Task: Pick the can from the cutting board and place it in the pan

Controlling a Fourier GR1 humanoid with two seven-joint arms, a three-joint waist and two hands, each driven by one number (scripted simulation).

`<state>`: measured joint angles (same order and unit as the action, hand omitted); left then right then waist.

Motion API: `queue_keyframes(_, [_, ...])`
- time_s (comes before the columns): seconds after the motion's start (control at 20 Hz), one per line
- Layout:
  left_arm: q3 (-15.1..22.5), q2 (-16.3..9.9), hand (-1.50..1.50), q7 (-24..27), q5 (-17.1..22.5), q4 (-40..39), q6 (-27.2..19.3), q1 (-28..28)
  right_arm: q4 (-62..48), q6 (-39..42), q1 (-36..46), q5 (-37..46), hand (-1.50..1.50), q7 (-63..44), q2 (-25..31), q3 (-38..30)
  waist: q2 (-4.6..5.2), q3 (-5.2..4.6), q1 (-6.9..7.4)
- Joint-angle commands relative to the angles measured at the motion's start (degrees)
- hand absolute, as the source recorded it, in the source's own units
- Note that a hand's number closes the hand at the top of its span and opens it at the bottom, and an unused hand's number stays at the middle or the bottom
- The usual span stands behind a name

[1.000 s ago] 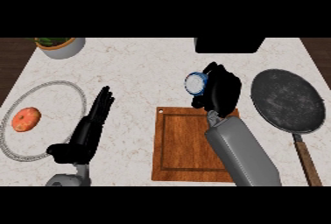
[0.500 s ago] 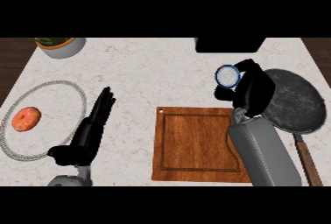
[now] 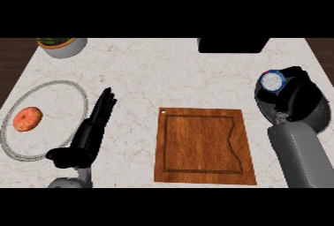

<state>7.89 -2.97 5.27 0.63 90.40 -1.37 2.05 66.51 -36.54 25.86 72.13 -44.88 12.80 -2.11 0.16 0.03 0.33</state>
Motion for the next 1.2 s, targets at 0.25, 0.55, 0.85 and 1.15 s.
queue_keyframes(0.25, [-0.84, -0.55, 0.0, -2.85, 1.44, 2.37, 1.17, 0.0, -18.22, -17.85, 4.72, -12.48, 1.5, 15.17, 8.36, -11.46, 0.22, 0.09, 0.88])
queue_keyframes(0.55, [2.53, 2.45, 0.0, 0.8, -3.07, 0.22, -1.81, -0.82, -31.48, -19.85, 9.31, -25.91, 1.5, 33.16, 14.45, -16.86, 0.45, 0.16, 1.23])
queue_keyframes(0.85, [1.23, 1.27, 0.0, 0.42, -1.33, -0.74, 0.31, 1.4, -41.99, 4.32, 10.88, -28.1, -1.5, 30.02, 14.08, -16.36, 1.05, 0.24, 2.51])
queue_keyframes(1.15, [3.44, 2.9, 0.0, -0.14, -3.3, 0.33, -1.44, 0.93, -47.77, 5.14, 15.87, -35.43, -1.5, 41.72, 12.95, -22.52, 1.11, 0.31, 2.99])
